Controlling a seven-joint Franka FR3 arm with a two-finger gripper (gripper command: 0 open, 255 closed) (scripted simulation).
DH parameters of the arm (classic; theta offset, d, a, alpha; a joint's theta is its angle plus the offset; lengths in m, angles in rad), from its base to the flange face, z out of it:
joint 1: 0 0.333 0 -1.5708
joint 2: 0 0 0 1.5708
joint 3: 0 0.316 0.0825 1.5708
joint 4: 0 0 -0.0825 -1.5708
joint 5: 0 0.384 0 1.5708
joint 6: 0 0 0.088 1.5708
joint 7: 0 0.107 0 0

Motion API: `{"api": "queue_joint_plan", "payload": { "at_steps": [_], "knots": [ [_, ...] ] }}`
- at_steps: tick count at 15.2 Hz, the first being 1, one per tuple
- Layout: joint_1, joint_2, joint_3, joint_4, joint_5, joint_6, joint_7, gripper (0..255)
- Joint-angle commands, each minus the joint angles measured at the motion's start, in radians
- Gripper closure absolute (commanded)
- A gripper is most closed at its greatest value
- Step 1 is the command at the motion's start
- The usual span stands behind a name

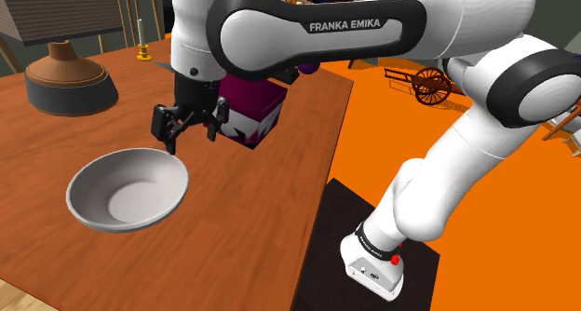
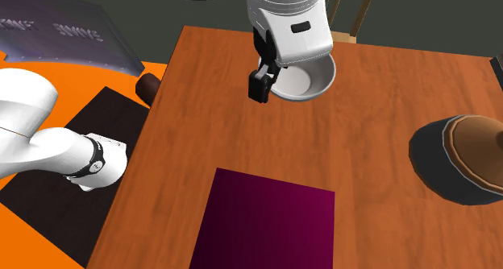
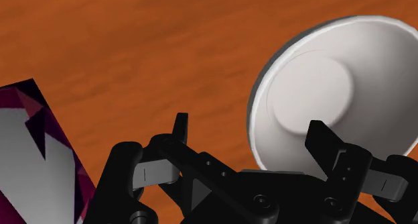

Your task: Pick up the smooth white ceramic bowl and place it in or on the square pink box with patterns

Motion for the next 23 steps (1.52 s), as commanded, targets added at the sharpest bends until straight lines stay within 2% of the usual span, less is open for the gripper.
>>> {"api": "queue_joint_plan", "payload": {
  "at_steps": [1, 8, 16, 17, 23],
  "knots": [
    [0.01, 0.048, 0.013, 0.042, -0.019, 0.012, 0.025, 0],
    [0.016, 0.077, 0.018, -0.029, -0.03, 0.11, 0.033, 0],
    [0.016, 0.077, 0.018, -0.029, -0.03, 0.11, 0.033, 0],
    [0.016, 0.077, 0.018, -0.029, -0.03, 0.11, 0.033, 255],
    [0.016, 0.077, 0.018, -0.029, -0.03, 0.11, 0.033, 255]
  ]
}}
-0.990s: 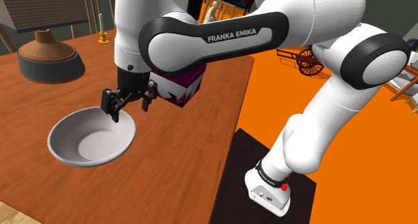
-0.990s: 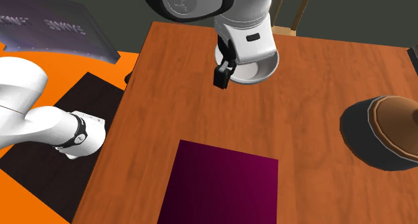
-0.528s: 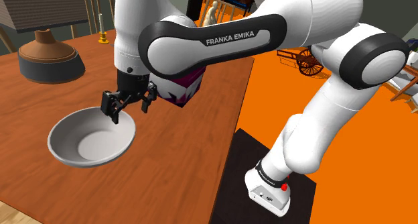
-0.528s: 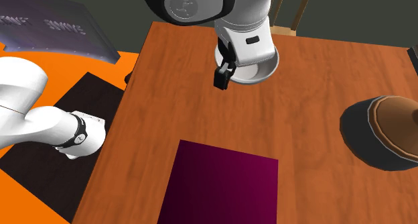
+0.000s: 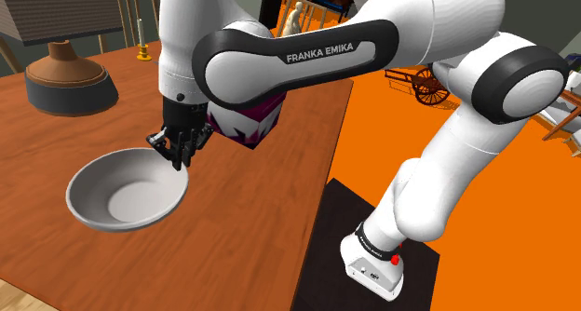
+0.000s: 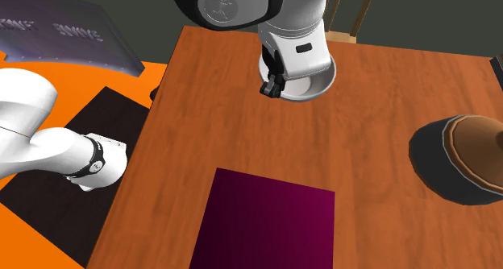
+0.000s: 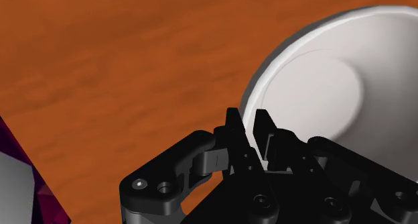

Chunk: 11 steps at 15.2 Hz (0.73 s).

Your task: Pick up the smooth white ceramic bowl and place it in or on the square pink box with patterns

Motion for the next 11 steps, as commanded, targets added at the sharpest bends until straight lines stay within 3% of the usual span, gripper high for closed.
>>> {"api": "queue_joint_plan", "payload": {
  "at_steps": [1, 11],
  "knots": [
    [0.0, 0.0, 0.0, 0.0, 0.0, 0.0, 0.0, 255],
    [-0.002, -0.022, -0.002, 0.084, 0.007, -0.104, 0.0, 255]
  ]
}}
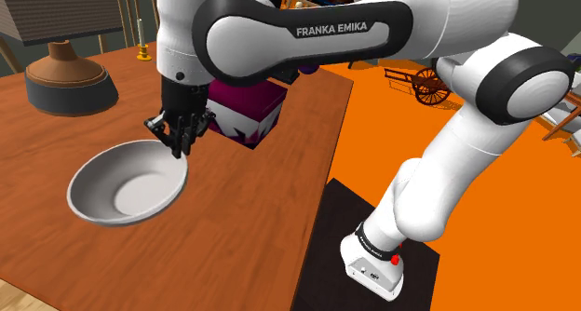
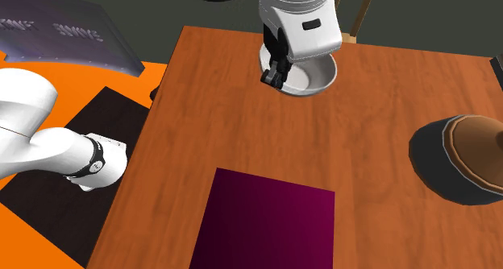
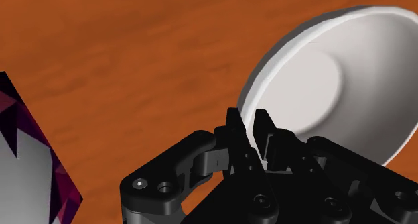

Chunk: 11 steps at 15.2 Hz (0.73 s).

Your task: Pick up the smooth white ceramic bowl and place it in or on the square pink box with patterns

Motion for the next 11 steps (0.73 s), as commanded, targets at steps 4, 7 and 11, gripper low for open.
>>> {"api": "queue_joint_plan", "payload": {
  "at_steps": [4, 7, 11],
  "knots": [
    [0.0, -0.008, 0.0, 0.061, 0.002, -0.068, 0.003, 255],
    [-0.001, -0.009, -0.001, 0.1, 0.002, -0.108, 0.005, 255],
    [-0.001, -0.008, -0.001, 0.155, 0.0, -0.161, 0.009, 255]
  ]
}}
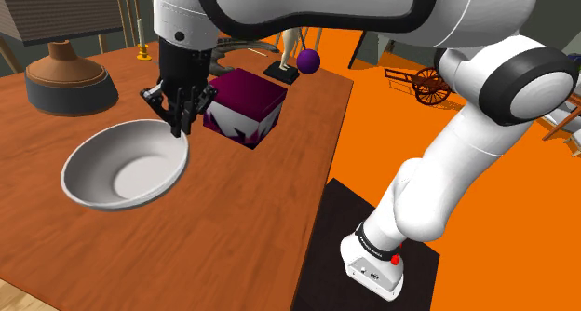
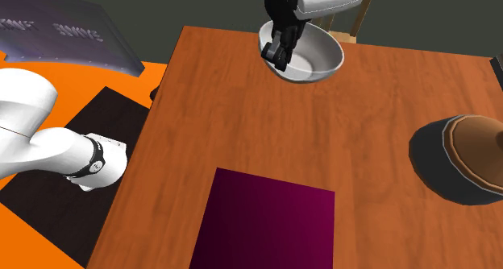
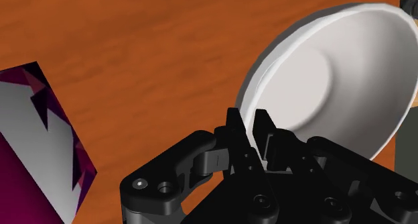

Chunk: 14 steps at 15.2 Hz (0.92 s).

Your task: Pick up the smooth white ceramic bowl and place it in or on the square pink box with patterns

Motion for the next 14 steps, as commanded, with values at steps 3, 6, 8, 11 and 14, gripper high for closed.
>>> {"api": "queue_joint_plan", "payload": {
  "at_steps": [3, 6, 8, 11, 14],
  "knots": [
    [0.001, 0.009, 0.001, 0.066, -0.005, -0.057, 0.006, 255],
    [0.001, 0.015, 0.001, 0.113, -0.008, -0.098, 0.01, 255],
    [0.002, 0.021, 0.002, 0.146, -0.01, -0.126, 0.014, 255],
    [0.004, 0.031, 0.003, 0.199, -0.015, -0.169, 0.019, 255],
    [0.006, 0.044, 0.005, 0.255, -0.021, -0.213, 0.025, 255]
  ]
}}
